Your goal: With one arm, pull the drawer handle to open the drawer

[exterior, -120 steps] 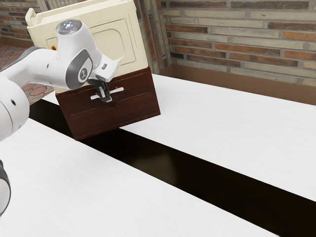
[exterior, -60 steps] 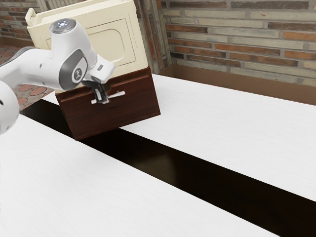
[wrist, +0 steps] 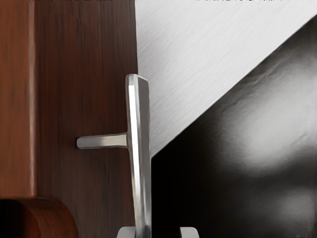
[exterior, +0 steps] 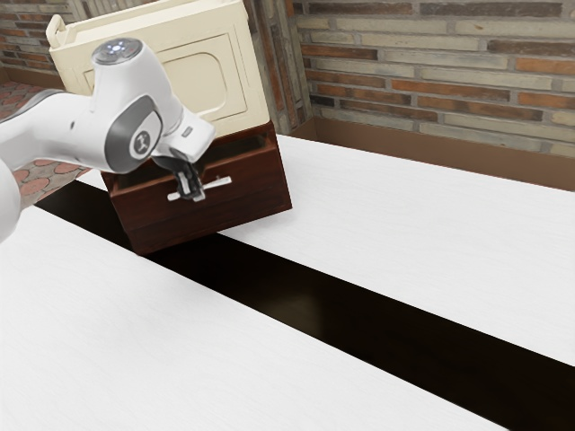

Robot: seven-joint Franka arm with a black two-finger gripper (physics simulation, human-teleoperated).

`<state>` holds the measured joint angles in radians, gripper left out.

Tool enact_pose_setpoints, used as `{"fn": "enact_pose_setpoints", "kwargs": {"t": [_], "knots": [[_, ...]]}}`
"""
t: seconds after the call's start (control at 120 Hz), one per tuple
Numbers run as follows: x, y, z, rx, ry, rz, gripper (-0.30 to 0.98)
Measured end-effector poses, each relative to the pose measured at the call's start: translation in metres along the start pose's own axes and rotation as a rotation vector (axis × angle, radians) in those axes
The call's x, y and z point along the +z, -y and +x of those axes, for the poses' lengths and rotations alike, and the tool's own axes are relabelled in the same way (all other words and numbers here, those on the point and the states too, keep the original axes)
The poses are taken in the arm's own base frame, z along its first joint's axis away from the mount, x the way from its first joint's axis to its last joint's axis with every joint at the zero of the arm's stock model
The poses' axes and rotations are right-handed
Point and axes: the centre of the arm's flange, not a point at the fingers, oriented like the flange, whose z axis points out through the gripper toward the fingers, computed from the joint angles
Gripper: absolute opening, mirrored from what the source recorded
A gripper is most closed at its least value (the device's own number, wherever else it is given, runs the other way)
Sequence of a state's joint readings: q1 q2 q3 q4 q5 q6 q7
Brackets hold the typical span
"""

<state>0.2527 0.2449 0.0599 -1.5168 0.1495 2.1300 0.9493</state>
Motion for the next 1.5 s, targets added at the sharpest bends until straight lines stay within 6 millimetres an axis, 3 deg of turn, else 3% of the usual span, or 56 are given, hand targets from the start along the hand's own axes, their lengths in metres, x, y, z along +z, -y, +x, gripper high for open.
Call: {"fn": "enact_pose_setpoints", "kwargs": {"t": [0.433, 1.5], "knots": [[-0.009, -0.037, 0.005, 0.037, -0.003, -0.037, 0.02], [-0.028, -0.087, -0.002, 0.052, -0.009, -0.076, 0.03]]}}
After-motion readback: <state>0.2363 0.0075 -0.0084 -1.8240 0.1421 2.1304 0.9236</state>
